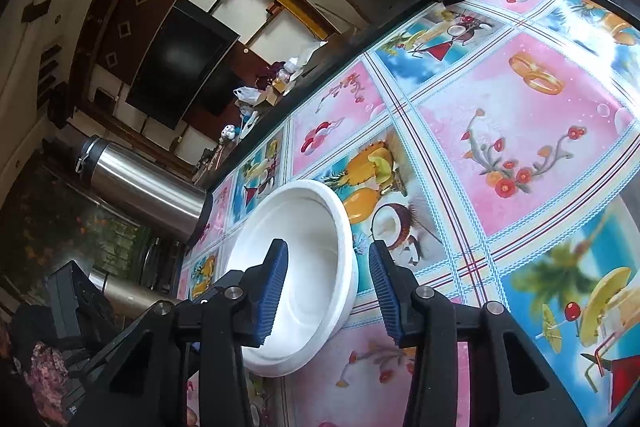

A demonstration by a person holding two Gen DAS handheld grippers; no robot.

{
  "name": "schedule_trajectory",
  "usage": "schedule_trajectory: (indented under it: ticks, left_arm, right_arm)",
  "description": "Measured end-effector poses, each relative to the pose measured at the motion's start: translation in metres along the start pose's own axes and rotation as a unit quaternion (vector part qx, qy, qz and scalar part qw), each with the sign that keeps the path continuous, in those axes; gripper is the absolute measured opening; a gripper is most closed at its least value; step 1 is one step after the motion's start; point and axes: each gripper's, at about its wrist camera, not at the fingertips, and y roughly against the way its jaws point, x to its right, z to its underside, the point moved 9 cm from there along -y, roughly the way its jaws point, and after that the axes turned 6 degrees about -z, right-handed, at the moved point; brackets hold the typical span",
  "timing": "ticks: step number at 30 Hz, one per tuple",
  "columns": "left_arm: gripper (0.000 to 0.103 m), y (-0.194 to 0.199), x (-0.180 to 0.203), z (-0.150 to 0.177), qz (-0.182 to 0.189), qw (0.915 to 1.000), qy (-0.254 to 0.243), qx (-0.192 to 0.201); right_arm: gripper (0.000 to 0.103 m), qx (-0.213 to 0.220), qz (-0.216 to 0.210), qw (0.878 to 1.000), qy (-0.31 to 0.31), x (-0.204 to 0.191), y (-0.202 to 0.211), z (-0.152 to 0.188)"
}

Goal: Organize plates and bowls
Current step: 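Close both grippers together on the rim of the white bowl, then lift the white bowl and carry it toward the red plate stack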

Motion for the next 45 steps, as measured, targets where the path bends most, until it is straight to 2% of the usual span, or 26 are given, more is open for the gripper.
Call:
schedule_trajectory:
  ticks: [2,3,4,6,8,12,19,27,33,37,40,45]
  left_arm:
    - [0.041,-0.001,-0.004,-0.001,-0.006,1.0,0.003,0.005]
    - [0.032,-0.002,-0.005,-0.001,-0.007,1.0,0.004,0.003]
    - [0.028,-0.004,-0.005,0.0,-0.005,1.0,0.004,-0.001]
    - [0.026,-0.006,-0.005,0.002,-0.005,1.0,0.002,-0.002]
    - [0.015,-0.007,-0.005,0.003,-0.01,0.9999,-0.003,0.0]
    - [0.007,-0.003,-0.002,0.004,-0.017,0.9997,-0.017,0.01]
    - [0.007,0.005,-0.003,0.008,-0.027,0.9991,-0.029,0.015]
    - [0.008,0.041,-0.031,0.039,-0.05,0.9982,-0.021,0.025]
    - [0.013,0.074,-0.058,0.078,-0.076,0.9968,-0.025,0.008]
    - [0.012,0.096,-0.08,0.097,-0.087,0.9961,-0.011,0.005]
    - [0.012,0.112,-0.085,0.118,-0.093,0.9955,-0.016,0.003]
    - [0.013,0.129,-0.089,0.156,-0.101,0.9943,-0.034,-0.009]
  right_arm:
    - [0.041,-0.001,0.003,1.0,0.0,0.001,-0.001,0.001]
    - [0.041,-0.001,0.005,1.0,-0.001,0.002,-0.002,0.001]
    - [0.04,0.0,0.005,1.0,-0.002,0.003,-0.001,0.001]
    - [0.037,0.002,0.006,1.0,-0.002,0.003,-0.001,0.001]
    - [0.036,0.003,0.008,1.0,0.0,0.003,-0.001,0.0]
    - [0.027,-0.007,0.007,1.0,-0.004,0.005,-0.005,0.003]
    - [0.011,-0.017,0.001,1.0,-0.008,0.005,-0.008,0.008]
    - [0.009,-0.034,-0.014,0.999,-0.027,0.005,-0.006,0.016]
    - [0.009,-0.066,-0.027,0.997,-0.021,-0.01,-0.001,0.049]
    - [0.012,-0.093,-0.037,0.995,-0.026,-0.024,-0.003,0.071]
    - [0.013,-0.122,-0.046,0.991,-0.026,-0.038,-0.003,0.095]
    - [0.011,-0.136,-0.044,0.99,-0.013,-0.045,0.016,0.137]
